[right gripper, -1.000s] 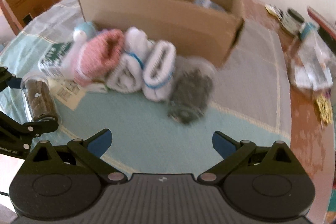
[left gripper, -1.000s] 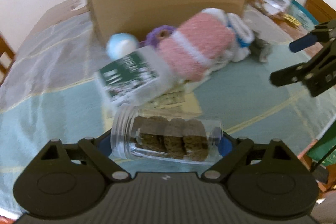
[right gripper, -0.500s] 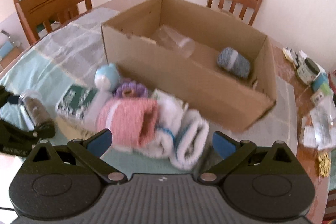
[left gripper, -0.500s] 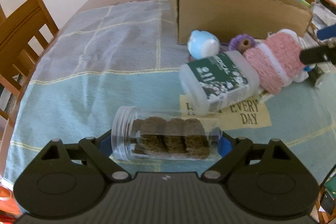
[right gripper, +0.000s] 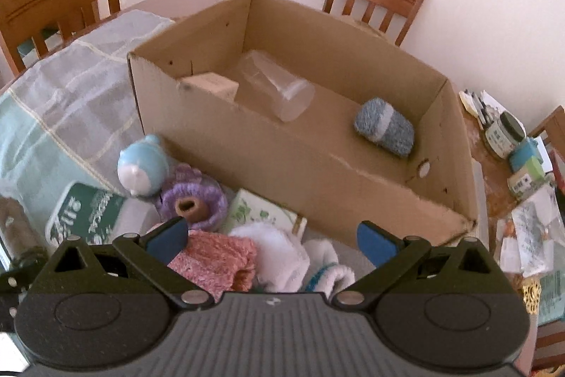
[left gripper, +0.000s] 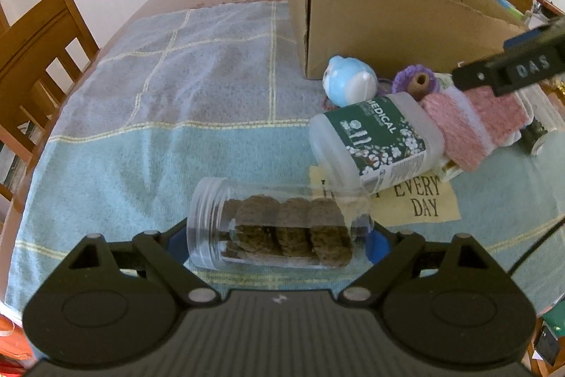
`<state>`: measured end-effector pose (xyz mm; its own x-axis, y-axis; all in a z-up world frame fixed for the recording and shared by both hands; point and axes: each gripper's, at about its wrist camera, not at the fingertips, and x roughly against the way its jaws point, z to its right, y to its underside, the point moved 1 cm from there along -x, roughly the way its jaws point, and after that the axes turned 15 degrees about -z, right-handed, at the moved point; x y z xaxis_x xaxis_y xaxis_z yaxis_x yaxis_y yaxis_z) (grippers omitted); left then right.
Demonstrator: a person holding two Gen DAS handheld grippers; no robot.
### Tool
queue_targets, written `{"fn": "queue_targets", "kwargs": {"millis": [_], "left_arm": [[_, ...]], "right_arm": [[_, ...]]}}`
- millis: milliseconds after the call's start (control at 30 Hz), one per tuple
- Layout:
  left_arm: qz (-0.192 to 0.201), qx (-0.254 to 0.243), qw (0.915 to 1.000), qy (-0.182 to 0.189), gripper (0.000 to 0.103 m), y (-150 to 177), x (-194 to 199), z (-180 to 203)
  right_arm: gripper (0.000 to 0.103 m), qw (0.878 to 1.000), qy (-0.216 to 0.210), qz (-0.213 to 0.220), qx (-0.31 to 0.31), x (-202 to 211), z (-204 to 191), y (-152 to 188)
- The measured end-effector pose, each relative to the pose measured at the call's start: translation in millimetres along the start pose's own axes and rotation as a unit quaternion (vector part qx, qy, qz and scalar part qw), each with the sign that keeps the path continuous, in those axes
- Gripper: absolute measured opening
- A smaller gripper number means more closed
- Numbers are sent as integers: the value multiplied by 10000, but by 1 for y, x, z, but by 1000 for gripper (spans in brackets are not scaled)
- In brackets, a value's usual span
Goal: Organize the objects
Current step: 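Lift the cookie jar with the left tool while the right grasps the pink sock, then drop the pink sock into the box with the right tool while the left drops the cookie jar in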
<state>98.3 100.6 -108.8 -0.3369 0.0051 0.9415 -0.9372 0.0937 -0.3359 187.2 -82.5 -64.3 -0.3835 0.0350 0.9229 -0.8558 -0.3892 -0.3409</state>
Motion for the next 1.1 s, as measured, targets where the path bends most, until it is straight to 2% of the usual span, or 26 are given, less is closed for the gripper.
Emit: {"fn": "queue_targets", "kwargs": {"millis": [433, 567, 667, 867, 1100], "left_arm": [[-135, -242, 9996, 13, 92, 9, -5, 3], [-160, -287, 9995, 13, 91, 8, -7, 1], [-151, -320, 9994, 24, 91, 8, -7, 1], [-161, -387, 9991, 24, 91, 9, -8, 1], [-167, -388, 9991, 41, 91, 9, -7, 0]], "right_arm": [[103, 9991, -260, -258, -189, 16, 6, 64], [103, 9987, -54, -482, -179, 11, 7, 85], [103, 9976, -301, -551, -293, 8, 12, 99], [103, 9981, -542, -187, -240, 17, 0, 104], [103, 9967, -427, 463, 518, 30, -36, 87]]}}
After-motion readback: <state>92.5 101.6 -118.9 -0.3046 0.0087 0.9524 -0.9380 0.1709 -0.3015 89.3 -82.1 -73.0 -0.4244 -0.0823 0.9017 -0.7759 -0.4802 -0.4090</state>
